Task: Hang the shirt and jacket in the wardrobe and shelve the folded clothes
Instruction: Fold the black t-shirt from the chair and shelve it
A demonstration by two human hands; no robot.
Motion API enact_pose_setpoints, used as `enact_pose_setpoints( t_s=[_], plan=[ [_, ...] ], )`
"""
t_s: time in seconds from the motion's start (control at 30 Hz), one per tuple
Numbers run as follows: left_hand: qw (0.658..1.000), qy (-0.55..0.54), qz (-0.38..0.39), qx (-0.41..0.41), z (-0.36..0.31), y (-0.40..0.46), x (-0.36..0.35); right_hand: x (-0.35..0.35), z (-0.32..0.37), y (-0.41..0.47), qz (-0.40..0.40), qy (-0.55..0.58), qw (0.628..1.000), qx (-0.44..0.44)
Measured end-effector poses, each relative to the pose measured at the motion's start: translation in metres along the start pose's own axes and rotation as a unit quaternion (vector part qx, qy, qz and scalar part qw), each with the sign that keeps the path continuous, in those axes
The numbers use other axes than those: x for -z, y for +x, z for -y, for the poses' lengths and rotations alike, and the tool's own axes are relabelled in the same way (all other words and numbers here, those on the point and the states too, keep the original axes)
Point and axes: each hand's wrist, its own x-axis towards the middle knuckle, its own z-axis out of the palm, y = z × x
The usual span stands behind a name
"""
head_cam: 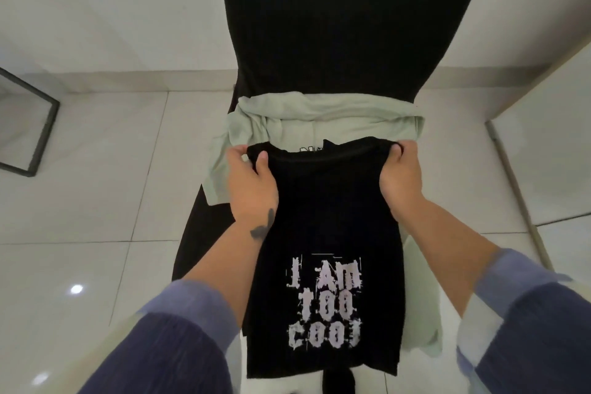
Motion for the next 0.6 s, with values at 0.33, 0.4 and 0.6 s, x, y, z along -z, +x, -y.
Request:
enact_pose_setpoints(
  t_s=[0.33,0.4,0.6],
  plan=[
    [0.965,0.206,-0.135,-0.089,0.033,0.020,-0.029,-0.038,-0.038,0.019,-0.141,-0.281,0.940,0.131],
    [0.962,0.217,-0.133,-0.094,0.034,0.020,-0.028,-0.039,-0.039,0.017,-0.131,-0.302,0.933,0.146],
    [0.970,0.196,-0.124,-0.069,0.033,0.020,-0.028,-0.042,-0.010,0.019,0.030,-0.344,0.855,0.387]
  ],
)
